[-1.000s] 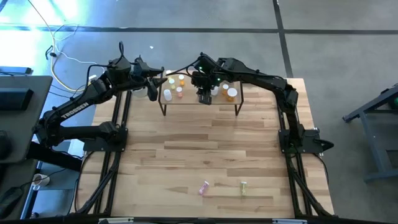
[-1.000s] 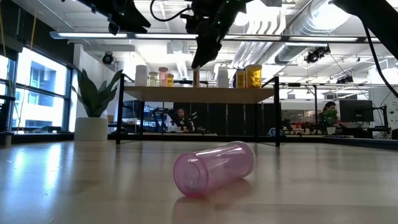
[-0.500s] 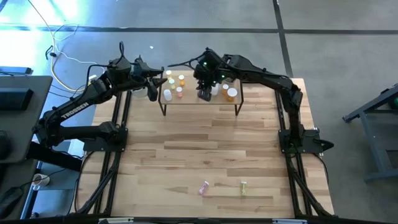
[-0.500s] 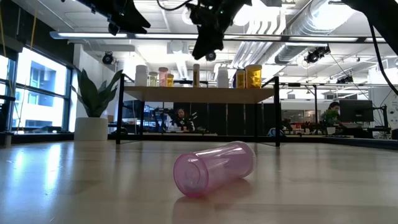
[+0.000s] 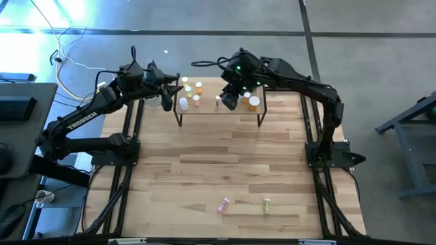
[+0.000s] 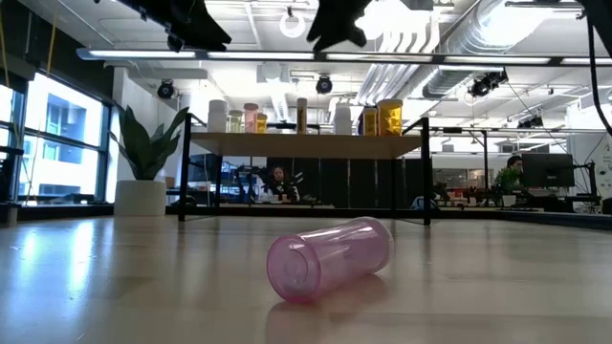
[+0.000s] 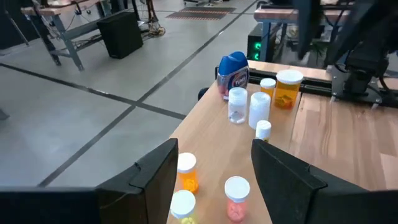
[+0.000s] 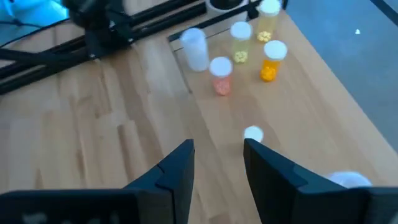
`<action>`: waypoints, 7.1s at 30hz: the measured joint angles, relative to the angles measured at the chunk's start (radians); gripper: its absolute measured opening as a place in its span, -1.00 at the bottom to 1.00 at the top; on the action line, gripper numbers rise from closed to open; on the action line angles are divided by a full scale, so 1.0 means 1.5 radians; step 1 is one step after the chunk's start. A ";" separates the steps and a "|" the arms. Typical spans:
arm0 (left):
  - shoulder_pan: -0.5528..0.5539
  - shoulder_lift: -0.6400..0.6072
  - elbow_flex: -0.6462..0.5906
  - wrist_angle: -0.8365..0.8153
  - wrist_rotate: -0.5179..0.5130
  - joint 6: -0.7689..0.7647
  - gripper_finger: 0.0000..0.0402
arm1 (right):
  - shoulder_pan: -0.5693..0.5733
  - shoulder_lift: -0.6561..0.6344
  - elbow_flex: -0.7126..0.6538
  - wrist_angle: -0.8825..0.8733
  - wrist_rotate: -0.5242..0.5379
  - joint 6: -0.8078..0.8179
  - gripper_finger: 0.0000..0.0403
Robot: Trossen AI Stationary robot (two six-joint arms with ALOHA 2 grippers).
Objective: Pick and place medicine bottles onto shelf by color
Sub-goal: Put the small yellow pill bottle on the shelf
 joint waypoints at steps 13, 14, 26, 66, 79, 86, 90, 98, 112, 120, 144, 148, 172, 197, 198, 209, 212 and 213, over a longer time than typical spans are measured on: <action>0.000 -0.017 0.000 0.001 -0.003 0.006 -0.04 | 0.100 -0.023 -0.001 -0.161 0.091 0.000 -0.35; 0.000 -0.021 0.000 0.001 -0.003 0.006 -0.04 | 0.107 -0.023 -0.001 -0.172 0.091 0.000 -0.35; 0.000 -0.064 0.000 0.000 -0.003 0.004 -0.04 | 0.182 -0.086 -0.160 -0.176 0.091 0.056 -0.35; -0.003 -0.070 0.000 -0.199 -0.002 -0.136 -0.04 | 0.565 -0.248 -0.526 -0.055 0.126 0.922 -0.35; -0.003 -0.070 0.000 -0.205 0.005 -0.150 0.05 | 0.614 -0.233 -0.526 -0.050 0.110 1.128 -0.35; -0.003 -0.070 0.000 -0.205 0.023 -0.152 0.05 | 0.639 -0.199 -0.526 -0.048 0.104 1.161 -0.31; -0.003 -0.070 0.000 -0.205 0.055 -0.151 0.06 | 0.649 -0.171 -0.526 -0.043 0.075 1.181 -0.17; -0.003 -0.070 0.000 -0.206 0.055 -0.129 0.05 | 0.656 -0.128 -0.526 -0.006 0.062 1.257 -0.02; -0.003 -0.070 0.000 -0.207 0.055 -0.122 0.04 | 0.659 0.001 -0.525 0.041 0.020 1.299 -0.02; -0.003 -0.070 0.000 -0.207 0.055 -0.122 0.04 | 0.679 0.044 -0.525 0.102 -0.010 1.347 -0.02; -0.003 -0.070 0.000 -0.207 0.055 -0.122 0.04 | 0.717 0.099 -0.525 0.183 0.020 1.434 -0.20; -0.003 -0.070 0.000 -0.207 0.055 -0.122 0.04 | 0.717 0.099 -0.525 0.184 0.019 1.449 -0.38; -0.003 -0.070 0.000 -0.218 0.119 -0.121 0.04 | 0.715 0.074 -0.525 0.227 0.102 1.415 -0.64; -0.004 -0.070 0.000 -0.275 0.403 -0.148 0.04 | 0.525 0.051 -0.420 0.376 0.295 0.871 -0.64; -0.005 -0.070 0.000 -0.275 0.404 -0.151 0.04 | 0.514 0.051 -0.412 0.375 0.294 0.842 -0.64; -0.056 -0.053 0.000 -0.274 0.405 -0.169 0.04 | 0.400 0.051 -0.321 0.374 0.224 0.534 -0.64; -0.069 -0.038 0.000 -0.274 0.403 -0.169 0.04 | 0.368 0.051 -0.300 0.374 0.193 0.467 -0.64; -0.073 -0.033 0.000 -0.273 0.398 -0.169 0.04 | 0.357 0.051 -0.293 0.373 0.180 0.450 -0.64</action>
